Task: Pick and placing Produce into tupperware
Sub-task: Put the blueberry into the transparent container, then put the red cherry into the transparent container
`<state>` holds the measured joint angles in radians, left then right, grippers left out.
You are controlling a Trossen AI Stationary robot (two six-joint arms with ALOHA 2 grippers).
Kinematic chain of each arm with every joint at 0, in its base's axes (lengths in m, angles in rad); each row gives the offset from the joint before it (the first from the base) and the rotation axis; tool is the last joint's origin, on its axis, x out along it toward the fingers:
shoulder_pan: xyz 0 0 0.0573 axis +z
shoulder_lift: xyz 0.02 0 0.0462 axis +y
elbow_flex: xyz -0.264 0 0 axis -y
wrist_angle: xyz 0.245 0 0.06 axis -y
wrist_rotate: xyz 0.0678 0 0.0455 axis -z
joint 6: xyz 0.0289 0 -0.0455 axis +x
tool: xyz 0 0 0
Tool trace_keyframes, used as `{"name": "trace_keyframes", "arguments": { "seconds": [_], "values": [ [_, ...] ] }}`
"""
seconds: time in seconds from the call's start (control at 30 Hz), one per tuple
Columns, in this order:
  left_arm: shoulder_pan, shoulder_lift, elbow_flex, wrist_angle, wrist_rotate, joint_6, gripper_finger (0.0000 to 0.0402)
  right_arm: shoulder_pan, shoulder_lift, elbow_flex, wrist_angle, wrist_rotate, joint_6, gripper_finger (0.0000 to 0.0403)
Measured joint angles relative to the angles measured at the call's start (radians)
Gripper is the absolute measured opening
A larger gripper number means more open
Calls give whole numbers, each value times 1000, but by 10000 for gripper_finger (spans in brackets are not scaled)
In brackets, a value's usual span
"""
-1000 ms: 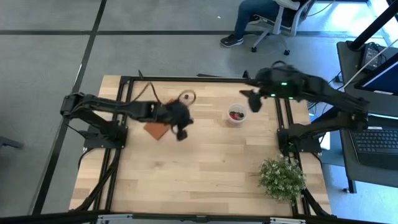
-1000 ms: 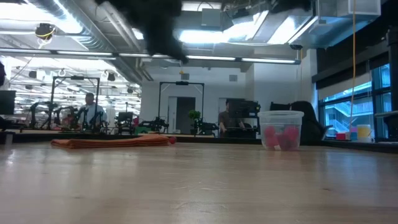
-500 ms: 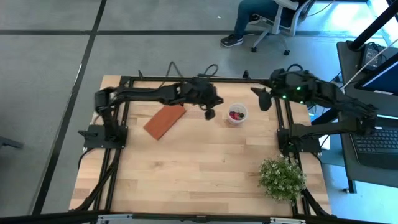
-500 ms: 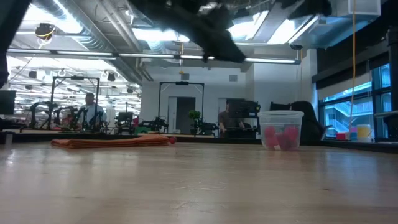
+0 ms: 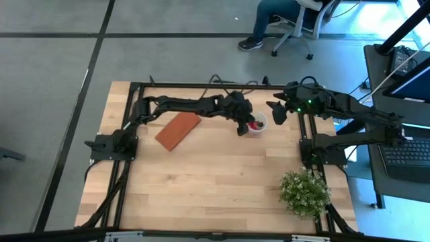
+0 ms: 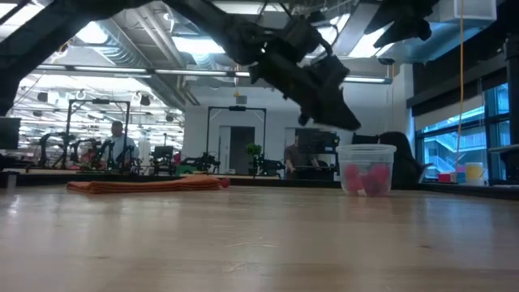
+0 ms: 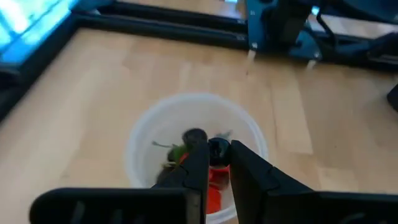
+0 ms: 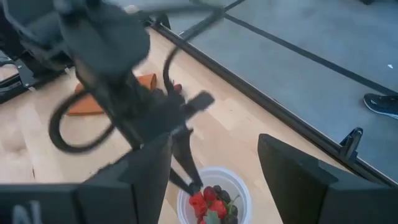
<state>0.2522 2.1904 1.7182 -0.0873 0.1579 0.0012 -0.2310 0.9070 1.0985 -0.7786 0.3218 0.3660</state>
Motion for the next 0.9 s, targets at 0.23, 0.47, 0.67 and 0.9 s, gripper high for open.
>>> {"name": "trace_keyframes", "arguments": {
  "seconds": [0.23, 0.47, 0.67, 0.9],
  "values": [
    [-13, 52, 2, -11, -14, -24, 49, 0, 0, 0, 5, 0, 0, 240],
    [-13, 52, 2, -5, -106, 9, 64, 0, 0, 0, 4, 0, 23, 240],
    [-12, 52, 2, -6, -141, 9, 74, 0, 0, 0, 4, 0, 22, 240],
    [-13, 52, 2, -1, -141, 34, 87, 0, 0, 0, 4, 0, 23, 240]
  ]
}}
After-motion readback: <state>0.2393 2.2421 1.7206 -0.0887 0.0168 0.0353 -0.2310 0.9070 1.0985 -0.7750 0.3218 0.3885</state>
